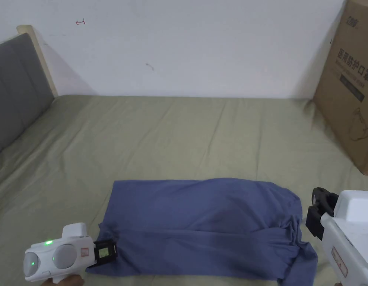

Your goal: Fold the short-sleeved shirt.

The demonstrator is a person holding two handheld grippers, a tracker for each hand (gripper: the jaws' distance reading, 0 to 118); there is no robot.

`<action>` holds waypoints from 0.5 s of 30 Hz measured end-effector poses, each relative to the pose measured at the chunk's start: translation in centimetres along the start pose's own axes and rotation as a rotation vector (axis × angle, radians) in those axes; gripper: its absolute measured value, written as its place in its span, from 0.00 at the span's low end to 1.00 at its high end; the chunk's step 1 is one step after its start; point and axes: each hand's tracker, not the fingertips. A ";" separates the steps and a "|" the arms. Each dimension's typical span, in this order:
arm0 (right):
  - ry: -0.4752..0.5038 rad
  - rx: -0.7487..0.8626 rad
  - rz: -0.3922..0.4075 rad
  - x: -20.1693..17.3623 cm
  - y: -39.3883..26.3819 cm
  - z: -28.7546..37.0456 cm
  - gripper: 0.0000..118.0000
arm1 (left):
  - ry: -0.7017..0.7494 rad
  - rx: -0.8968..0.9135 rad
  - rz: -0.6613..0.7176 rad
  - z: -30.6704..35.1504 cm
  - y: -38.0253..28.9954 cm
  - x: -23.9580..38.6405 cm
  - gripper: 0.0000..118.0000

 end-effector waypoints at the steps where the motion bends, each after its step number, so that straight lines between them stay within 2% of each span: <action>1: -0.001 -0.010 -0.004 0.0 -0.3 -0.4 0.00 | 0.014 -0.020 -0.006 -0.6 -0.3 -0.1 0.91; 3: -0.003 -0.027 -0.006 0.0 -0.6 -1.0 0.00 | 0.033 -0.054 -0.023 -1.5 -0.8 0.0 0.88; 5: -0.005 -0.043 -0.005 0.1 -1.1 -1.4 0.00 | 0.030 -0.082 -0.066 -2.7 -1.2 -0.1 0.64; 7: -0.005 -0.063 -0.009 0.3 -1.5 -1.9 0.00 | -0.009 -0.115 -0.103 -4.0 -1.9 -0.1 0.27; 8: -0.008 -0.076 -0.017 0.5 -1.9 -2.0 0.00 | 0.014 -0.079 -0.112 -3.6 -2.2 0.1 0.25; 9: -0.009 -0.087 -0.028 0.7 -2.2 -2.2 0.00 | 0.019 -0.062 -0.124 -3.2 -2.2 0.3 0.18; 10: -0.005 -0.104 -0.054 1.0 -2.6 -2.5 0.00 | -0.003 -0.055 -0.122 -2.8 -2.2 0.6 0.05; 13: -0.021 -0.197 -0.110 2.1 -4.5 -4.1 0.03 | -0.009 -0.034 -0.157 -2.3 -2.2 0.8 0.04; 14: -0.027 -0.258 -0.122 2.4 -5.4 -4.9 0.09 | -0.019 -0.014 -0.168 -1.9 -2.0 1.0 0.04; 15: -0.031 -0.311 -0.129 2.6 -6.4 -5.7 0.24 | -0.036 -0.006 -0.175 -1.5 -1.8 0.9 0.04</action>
